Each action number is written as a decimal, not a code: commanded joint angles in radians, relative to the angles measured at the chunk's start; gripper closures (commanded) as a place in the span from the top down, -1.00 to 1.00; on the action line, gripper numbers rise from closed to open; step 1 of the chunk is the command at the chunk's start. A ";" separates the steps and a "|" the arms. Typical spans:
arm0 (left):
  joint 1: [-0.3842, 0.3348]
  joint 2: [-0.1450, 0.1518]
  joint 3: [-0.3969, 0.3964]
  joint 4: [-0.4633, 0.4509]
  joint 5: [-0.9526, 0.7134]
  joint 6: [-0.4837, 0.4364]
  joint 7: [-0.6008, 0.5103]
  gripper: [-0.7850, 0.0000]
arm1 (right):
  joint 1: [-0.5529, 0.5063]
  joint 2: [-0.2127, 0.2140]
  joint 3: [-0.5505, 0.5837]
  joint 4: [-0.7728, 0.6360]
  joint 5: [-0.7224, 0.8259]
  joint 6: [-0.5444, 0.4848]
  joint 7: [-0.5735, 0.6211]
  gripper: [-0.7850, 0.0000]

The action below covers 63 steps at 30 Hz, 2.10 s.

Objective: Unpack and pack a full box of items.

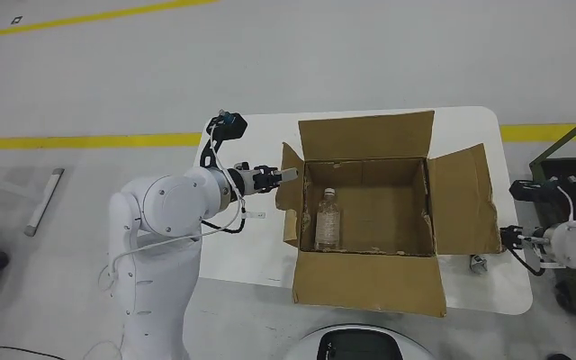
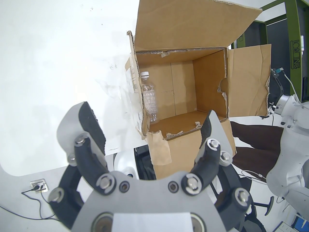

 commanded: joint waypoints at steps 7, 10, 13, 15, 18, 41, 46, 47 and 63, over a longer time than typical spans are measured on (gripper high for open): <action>0.000 0.000 0.000 0.000 0.000 0.000 0.000 1.00 | 0.055 0.006 -0.059 0.067 -0.038 0.003 0.021 0.51; 0.000 0.000 0.000 0.000 0.000 0.000 0.000 1.00 | 0.067 0.008 -0.072 0.084 -0.052 -0.003 0.029 0.58; 0.000 0.000 0.000 0.000 0.000 0.000 0.000 1.00 | 0.073 0.011 -0.077 0.095 -0.061 -0.009 0.038 0.56; 0.000 0.000 0.000 0.000 0.000 0.000 0.000 1.00 | 0.075 0.013 -0.079 0.100 -0.064 -0.017 0.043 0.48; 0.000 0.000 0.000 0.000 0.000 0.000 0.000 1.00 | 0.080 0.015 -0.086 0.112 -0.070 -0.028 0.046 0.53; 0.000 0.000 0.000 0.000 0.000 0.000 0.000 1.00 | 0.071 0.023 -0.116 0.161 -0.072 -0.020 0.014 -0.05; 0.000 0.000 0.000 0.000 0.000 0.000 0.000 1.00 | 0.070 0.025 -0.117 0.163 -0.065 -0.013 0.012 -0.07; 0.000 0.000 0.000 0.000 0.000 0.000 0.000 1.00 | 0.072 0.025 -0.118 0.162 -0.064 -0.013 0.012 -0.07; 0.000 0.000 0.000 0.000 0.000 0.000 0.000 1.00 | 0.113 0.030 -0.151 0.210 -0.064 -0.017 -0.005 -0.21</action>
